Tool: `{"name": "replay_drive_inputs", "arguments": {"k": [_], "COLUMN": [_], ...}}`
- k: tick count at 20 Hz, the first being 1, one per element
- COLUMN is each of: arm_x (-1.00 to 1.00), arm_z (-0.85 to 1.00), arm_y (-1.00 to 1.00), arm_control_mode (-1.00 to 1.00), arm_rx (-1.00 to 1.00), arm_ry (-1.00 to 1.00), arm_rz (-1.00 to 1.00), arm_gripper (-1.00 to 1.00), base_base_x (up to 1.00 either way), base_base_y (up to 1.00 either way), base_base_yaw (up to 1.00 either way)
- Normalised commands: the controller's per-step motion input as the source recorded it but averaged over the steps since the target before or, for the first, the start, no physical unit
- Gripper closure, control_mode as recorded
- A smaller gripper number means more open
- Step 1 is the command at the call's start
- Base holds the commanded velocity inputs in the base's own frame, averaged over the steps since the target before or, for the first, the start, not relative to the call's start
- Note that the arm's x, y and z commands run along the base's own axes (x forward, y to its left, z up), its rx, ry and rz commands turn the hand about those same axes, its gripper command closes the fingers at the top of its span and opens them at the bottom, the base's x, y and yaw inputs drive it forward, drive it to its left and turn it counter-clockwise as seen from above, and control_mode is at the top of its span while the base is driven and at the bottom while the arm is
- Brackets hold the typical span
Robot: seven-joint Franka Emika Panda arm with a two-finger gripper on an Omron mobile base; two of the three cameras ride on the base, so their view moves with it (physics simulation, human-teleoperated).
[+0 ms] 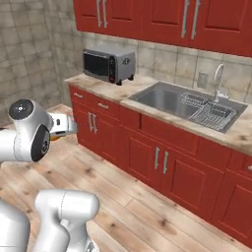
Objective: Pick up the pear and tangerine from the fridge and place one fruit on each plate on the dining counter.
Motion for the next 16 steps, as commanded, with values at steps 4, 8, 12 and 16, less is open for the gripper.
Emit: {"name": "replay_drive_inputs", "arguments": {"k": [4, 8, 12, 16], "arm_x": [0.0, 0.0, 0.0, 0.0], "arm_z": [0.0, 0.0, 0.0, 0.0], "arm_y": [0.0, 0.0, 0.0, 0.0], "arm_control_mode": [1.0, 1.0, 1.0, 1.0], "arm_rx": [0.0, 0.0, 0.0, 0.0], "arm_ry": [0.0, 0.0, 0.0, 0.0], "arm_rz": [0.0, 0.0, 0.0, 0.0], "arm_gripper": [1.0, 1.0, 1.0, 1.0], "base_base_x": [0.11, 0.06, 0.33, 0.79], "base_base_y": [0.0, 0.0, 0.0, -0.01], "base_base_yaw": [0.92, 0.95, 0.74, 0.29]}}
